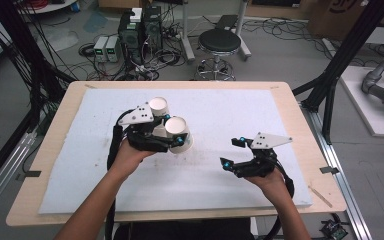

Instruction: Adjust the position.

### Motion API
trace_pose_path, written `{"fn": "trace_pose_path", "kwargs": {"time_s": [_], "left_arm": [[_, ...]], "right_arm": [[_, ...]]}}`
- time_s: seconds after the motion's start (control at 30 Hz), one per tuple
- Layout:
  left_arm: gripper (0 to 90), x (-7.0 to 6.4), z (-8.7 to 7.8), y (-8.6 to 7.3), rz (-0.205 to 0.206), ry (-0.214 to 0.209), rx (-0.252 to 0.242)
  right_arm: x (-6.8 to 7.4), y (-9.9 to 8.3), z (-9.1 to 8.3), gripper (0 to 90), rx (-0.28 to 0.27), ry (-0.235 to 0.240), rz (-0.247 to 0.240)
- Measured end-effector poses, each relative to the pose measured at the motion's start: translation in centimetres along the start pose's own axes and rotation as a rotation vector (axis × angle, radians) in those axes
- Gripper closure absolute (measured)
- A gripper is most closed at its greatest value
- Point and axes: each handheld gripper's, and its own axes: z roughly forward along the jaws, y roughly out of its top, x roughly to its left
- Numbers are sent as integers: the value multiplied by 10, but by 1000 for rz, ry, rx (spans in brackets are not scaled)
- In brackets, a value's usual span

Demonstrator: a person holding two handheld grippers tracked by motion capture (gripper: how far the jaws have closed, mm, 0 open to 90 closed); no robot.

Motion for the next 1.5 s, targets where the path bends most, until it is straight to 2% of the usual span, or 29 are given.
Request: {"fn": "trace_pose_path", "kwargs": {"time_s": [0.03, 0.27, 0.43, 0.67, 0.87, 1.03, 1.13, 1.33, 1.4, 1.5], "left_arm": [[342, -1, 1, -2, 0, -6, 3], [342, -7, 4, -11, 1, -32, 12], [342, -13, 7, -16, 10, -57, 17], [343, -18, 9, -19, 18, -83, 28], [342, -19, 13, -21, 8, -93, 36], [343, -23, 20, -23, 9, -127, 43], [346, -25, 24, -24, 10, -147, 48], [349, -27, 28, -24, 16, -178, 54], [351, -29, 29, -24, 19, -191, 56], [352, -30, 31, -25, 23, -210, 56]], "right_arm": [[2, 1, 3, 194, 3, 20, -2], [9, 4, 10, 194, -1, 60, -14], [17, 10, 18, 194, -14, 106, -32], [24, 10, 23, 194, -29, 127, -49], [27, 8, 25, 194, -28, 145, -47], [28, 8, 25, 194, -38, 166, -54], [30, 8, 28, 194, -31, 194, -54], [32, 7, 32, 194, -22, 220, -53], [31, 7, 34, 194, -25, 215, -55], [32, 7, 36, 194, -26, 240, -54]]}}
